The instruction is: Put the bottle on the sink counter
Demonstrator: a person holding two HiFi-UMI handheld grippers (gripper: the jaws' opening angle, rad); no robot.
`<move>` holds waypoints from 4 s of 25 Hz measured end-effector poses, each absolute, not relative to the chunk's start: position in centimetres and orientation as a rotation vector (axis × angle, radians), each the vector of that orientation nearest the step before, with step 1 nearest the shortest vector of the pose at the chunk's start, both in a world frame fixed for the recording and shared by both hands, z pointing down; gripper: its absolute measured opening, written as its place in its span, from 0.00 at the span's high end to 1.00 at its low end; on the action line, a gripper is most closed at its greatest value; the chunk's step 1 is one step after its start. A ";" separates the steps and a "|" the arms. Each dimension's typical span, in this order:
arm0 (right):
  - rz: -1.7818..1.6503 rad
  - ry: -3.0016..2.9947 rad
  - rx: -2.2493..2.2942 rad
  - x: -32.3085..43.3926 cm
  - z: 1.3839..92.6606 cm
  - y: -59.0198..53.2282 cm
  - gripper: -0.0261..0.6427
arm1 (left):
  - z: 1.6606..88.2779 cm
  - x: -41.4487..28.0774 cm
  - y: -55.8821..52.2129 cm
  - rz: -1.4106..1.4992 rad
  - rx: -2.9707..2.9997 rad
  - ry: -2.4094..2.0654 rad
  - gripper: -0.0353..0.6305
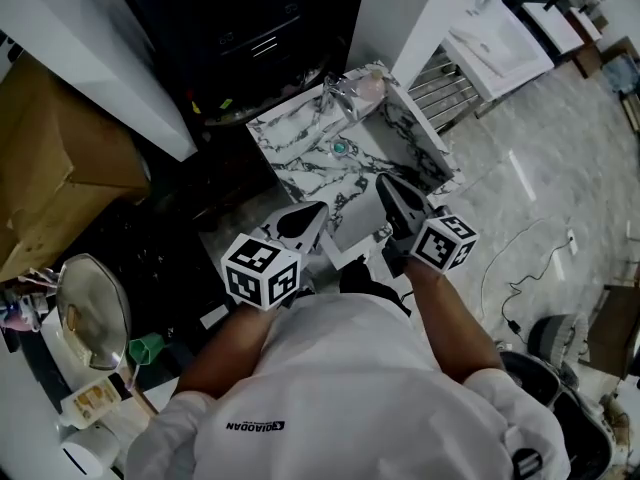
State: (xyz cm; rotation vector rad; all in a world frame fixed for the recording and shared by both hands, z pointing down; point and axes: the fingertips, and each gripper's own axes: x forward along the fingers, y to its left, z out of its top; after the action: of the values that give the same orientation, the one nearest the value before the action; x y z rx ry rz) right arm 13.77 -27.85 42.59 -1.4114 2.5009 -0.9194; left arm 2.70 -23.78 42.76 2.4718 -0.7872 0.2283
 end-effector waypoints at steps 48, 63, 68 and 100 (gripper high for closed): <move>-0.582 2.798 -1.394 12.4 37.8 -8.4 0.90 | 38.6 3.1 -8.4 0.163 2.546 -0.892 0.93; -0.625 2.836 -1.269 14.7 39.5 1.4 0.90 | 39.4 5.0 1.9 0.209 2.492 -1.035 0.93; -0.643 2.825 -1.265 14.2 39.5 1.9 0.90 | 39.8 4.1 2.8 0.233 2.484 -1.039 0.93; -0.587 2.751 -1.567 5.5 39.6 -0.1 0.90 | 39.0 -2.8 -2.0 0.310 2.627 -0.772 0.93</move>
State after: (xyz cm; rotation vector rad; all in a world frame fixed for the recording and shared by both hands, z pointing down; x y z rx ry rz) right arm 5.47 -0.15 39.58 -1.5674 2.7506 -0.5871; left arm -2.83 -2.04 39.00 2.6271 -0.7715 0.3103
